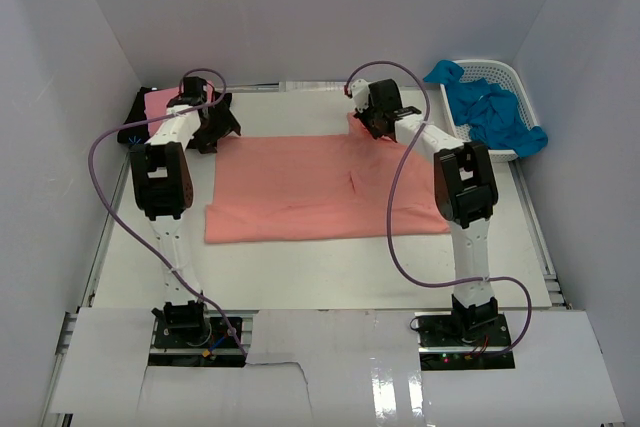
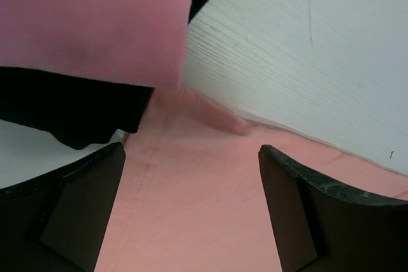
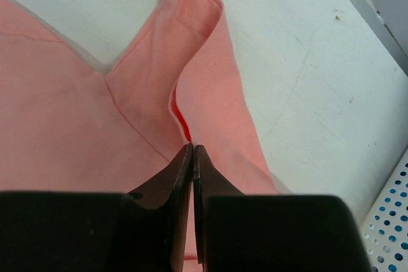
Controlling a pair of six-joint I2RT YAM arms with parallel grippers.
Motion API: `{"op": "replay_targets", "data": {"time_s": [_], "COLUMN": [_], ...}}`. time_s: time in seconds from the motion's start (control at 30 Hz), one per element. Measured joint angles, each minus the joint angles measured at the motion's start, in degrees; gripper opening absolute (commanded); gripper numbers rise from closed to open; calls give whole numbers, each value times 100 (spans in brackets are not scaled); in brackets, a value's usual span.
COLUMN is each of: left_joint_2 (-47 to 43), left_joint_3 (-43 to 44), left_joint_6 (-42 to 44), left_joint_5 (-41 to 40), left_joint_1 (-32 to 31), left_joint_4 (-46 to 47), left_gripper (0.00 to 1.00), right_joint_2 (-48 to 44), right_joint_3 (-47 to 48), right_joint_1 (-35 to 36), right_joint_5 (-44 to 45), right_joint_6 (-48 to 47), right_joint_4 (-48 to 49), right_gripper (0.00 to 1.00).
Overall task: Fold and stack the t-shirts
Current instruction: Grap the side of the flattened tshirt furthest away from the robot with both arms
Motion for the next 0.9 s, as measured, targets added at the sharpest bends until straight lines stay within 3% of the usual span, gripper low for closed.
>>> {"op": "replay_targets", "data": {"time_s": [0.27,0.5,0.63,0.9], "left_joint_2": [-2,24,153,289], "left_joint_3": [63,227,407,439], "left_joint_6": [-125,-166,-184,-28], "left_joint_5": [-350,-498,-564,-944], "left_joint_1": [70,68,68,-114], "left_joint_4": [-61,-83,-72,-68], "left_gripper": [96,81,77,77], "right_joint_2": [-227,-273,-315,-348], "right_joint_3": [0,-2,-4,-13], "right_joint_1": [-33,-74,-79,-114], "right_joint_5": [-116,-247,-289,-374], "right_joint_6": [4,28,31,48], "right_joint_4": [-7,-7,-4,-2], "right_gripper": [8,8,8,8]}}
